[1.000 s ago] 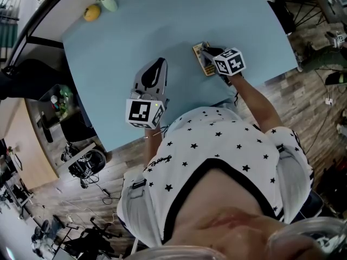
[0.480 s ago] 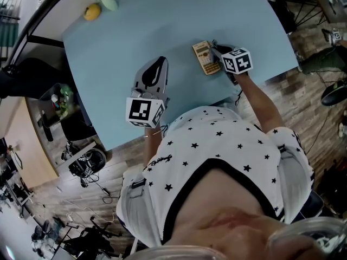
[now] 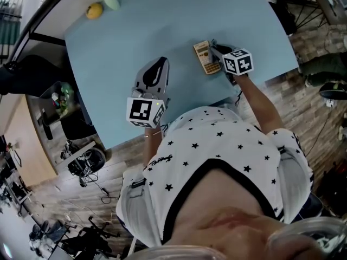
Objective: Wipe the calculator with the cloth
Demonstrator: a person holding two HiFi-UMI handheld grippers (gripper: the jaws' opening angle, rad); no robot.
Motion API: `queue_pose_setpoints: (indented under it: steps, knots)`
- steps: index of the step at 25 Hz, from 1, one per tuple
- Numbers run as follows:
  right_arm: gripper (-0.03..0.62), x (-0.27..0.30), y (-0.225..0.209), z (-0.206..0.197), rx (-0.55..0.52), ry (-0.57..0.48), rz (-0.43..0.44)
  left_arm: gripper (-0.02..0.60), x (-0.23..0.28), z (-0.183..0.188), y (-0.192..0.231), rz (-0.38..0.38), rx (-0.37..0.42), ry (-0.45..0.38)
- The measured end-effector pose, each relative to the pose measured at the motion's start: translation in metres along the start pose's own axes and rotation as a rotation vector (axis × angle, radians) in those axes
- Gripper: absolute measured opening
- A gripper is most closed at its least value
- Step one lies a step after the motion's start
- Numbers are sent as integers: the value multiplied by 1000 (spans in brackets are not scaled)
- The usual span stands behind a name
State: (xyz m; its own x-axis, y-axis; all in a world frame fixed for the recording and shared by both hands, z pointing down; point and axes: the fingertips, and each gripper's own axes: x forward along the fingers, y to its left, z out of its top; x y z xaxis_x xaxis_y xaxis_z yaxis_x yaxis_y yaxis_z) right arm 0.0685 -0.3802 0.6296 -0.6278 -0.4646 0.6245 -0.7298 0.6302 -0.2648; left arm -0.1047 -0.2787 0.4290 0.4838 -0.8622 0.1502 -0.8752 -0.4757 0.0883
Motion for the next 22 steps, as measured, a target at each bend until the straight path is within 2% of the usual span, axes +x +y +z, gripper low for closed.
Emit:
queue_pose_setpoints:
  steps: [5, 10, 15, 22]
  knots:
    - [52, 4, 37, 10, -18, -11, 94, 40, -2, 0, -2, 1, 1, -3]
    - [52, 13, 64, 0, -37, 33, 158, 40, -7, 2, 0, 10, 0, -9]
    - [52, 20, 76, -18, -63, 87, 176, 40, -13, 0, 5, 24, -6, -5]
    - [52, 16, 65, -21, -56, 86, 154, 40, -8, 0, 1, 12, -6, -5]
